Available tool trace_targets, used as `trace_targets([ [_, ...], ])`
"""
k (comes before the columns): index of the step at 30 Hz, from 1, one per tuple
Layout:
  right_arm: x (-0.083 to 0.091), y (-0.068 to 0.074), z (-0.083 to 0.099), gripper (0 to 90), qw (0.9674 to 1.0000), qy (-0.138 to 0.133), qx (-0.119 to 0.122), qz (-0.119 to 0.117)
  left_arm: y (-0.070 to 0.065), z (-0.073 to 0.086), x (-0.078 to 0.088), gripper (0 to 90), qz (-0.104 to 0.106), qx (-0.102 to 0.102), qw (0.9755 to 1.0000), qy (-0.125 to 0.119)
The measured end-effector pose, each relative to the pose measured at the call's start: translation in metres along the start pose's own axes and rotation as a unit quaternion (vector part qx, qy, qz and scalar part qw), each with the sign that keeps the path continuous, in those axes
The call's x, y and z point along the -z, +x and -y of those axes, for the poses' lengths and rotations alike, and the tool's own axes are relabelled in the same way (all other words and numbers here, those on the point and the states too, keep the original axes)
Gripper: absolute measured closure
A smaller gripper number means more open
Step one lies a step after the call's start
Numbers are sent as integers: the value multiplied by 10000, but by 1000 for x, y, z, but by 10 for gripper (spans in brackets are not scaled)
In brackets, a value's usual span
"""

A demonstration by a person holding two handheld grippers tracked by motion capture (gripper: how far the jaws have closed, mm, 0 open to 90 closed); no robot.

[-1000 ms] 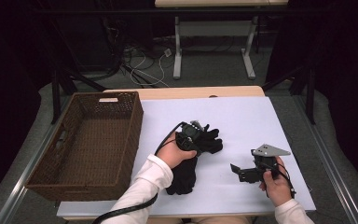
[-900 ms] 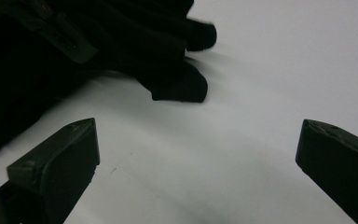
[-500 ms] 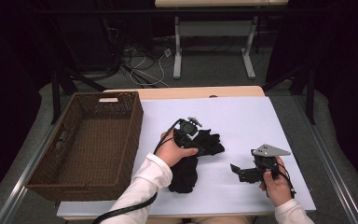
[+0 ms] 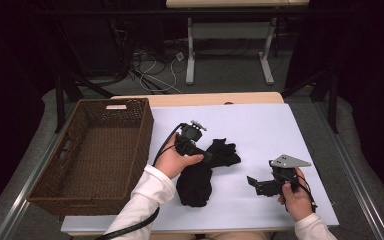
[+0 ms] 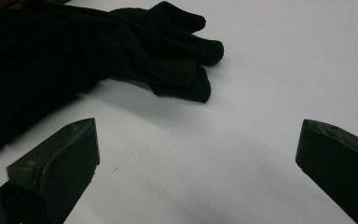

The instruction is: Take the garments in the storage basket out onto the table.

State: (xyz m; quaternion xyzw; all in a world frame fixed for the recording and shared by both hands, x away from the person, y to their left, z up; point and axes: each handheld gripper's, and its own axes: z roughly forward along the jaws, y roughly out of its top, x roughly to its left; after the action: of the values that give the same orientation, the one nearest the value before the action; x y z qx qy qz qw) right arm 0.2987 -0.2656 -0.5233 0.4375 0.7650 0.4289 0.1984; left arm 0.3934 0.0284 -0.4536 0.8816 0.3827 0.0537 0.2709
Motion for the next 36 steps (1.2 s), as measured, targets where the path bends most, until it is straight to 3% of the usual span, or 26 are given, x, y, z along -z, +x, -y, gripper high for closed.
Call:
trace_targets([
  [7,0,1,0,0,10000,-18,37,-3,13,11,12,263,-35,282,9996,-71],
  [13,-1,2,0,0,10000,1,20,-22,15,19,18,251,-55,344,9992,-188],
  [18,-1,2,0,0,10000,32,37,-52,13,24,22,245,-51,221,9988,-442],
  [22,-1,4,0,0,9999,13,36,-96,11,27,23,245,-56,166,9987,-482],
  [28,-2,7,-1,0,9998,54,162,-101,10,36,28,230,141,271,9977,-605],
  [30,-3,9,-1,0,9998,92,166,-78,11,40,30,213,259,419,9964,-692],
  [33,-4,12,-2,0,9996,115,186,-149,14,45,30,164,317,485,9958,-712],
  [36,-4,16,-4,0,9997,58,161,-180,17,50,28,151,398,405,9966,-602],
])
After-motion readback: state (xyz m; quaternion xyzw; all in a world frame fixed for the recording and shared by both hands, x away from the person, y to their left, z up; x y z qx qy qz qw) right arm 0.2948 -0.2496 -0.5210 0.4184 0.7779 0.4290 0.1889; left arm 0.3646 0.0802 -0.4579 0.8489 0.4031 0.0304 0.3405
